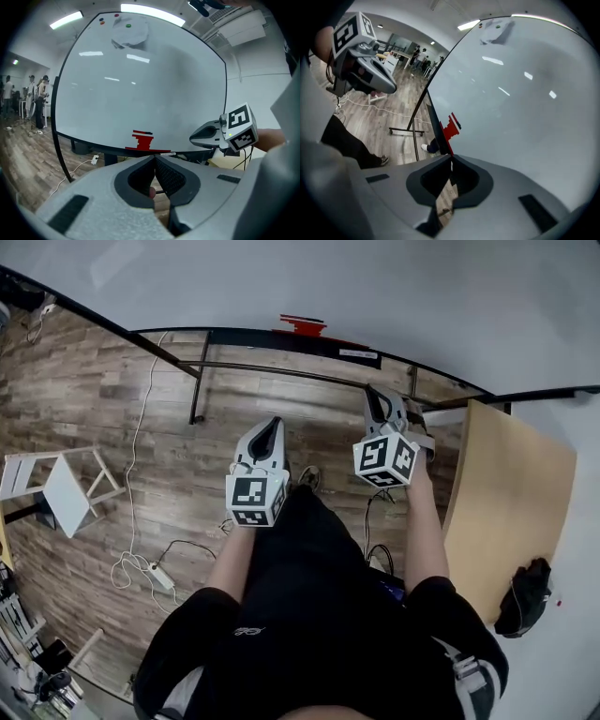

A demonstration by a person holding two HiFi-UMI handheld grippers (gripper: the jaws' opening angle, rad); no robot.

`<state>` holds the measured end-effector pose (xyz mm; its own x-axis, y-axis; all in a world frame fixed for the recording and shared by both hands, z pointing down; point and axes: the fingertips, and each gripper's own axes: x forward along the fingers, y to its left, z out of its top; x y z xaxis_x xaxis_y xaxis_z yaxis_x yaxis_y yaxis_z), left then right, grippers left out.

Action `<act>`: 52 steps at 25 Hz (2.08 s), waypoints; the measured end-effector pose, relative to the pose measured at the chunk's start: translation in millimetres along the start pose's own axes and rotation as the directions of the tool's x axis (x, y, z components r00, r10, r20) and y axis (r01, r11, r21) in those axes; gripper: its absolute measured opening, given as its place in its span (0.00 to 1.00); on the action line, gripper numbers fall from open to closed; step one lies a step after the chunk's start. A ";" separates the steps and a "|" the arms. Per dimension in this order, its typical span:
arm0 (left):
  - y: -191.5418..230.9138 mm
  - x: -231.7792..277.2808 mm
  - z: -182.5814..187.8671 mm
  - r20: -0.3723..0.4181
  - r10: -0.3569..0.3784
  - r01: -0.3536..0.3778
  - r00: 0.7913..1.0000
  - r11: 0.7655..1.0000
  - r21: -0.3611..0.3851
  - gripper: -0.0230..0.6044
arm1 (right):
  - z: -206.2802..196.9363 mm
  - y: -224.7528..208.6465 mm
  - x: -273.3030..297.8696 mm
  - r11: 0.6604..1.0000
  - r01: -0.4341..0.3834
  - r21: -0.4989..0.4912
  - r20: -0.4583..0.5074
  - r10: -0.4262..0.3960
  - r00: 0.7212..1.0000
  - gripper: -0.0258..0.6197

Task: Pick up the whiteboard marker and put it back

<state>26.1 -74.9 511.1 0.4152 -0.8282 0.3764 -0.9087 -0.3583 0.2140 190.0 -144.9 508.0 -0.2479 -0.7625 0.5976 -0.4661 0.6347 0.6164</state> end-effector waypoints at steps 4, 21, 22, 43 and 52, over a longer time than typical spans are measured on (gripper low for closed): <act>19.8 16.1 -2.2 -0.013 0.003 -0.003 1.000 1.000 -0.026 0.05 | -7.0 -0.5 43.6 0.990 -0.054 -0.134 -0.091 0.042 0.995 0.04; 103.5 66.4 -1.2 -0.097 0.011 -0.021 0.995 0.995 -0.102 0.05 | -41.1 -7.1 150.7 0.925 -0.252 -0.283 -0.380 0.134 0.915 0.18; 106.2 69.1 -1.2 -0.098 0.010 -0.021 0.995 0.994 -0.104 0.05 | -41.6 -5.6 153.9 0.921 -0.262 -0.288 -0.385 0.139 0.912 0.18; 118.2 84.9 1.9 -0.098 0.028 -0.040 0.995 0.992 -0.118 0.05 | -59.1 2.9 176.4 0.903 -0.343 -0.258 -0.467 0.194 0.863 0.13; 98.9 71.8 7.3 -0.084 0.016 -0.024 0.996 0.995 -0.095 0.05 | -53.8 2.0 166.9 0.920 -0.270 -0.285 -0.406 0.139 0.903 0.12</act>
<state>-34.3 -173.0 552.7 0.4024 -0.7948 0.4543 -0.9105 -0.2956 0.2892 193.4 -264.1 636.7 0.0559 -0.5493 0.8338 -0.1199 0.8253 0.5518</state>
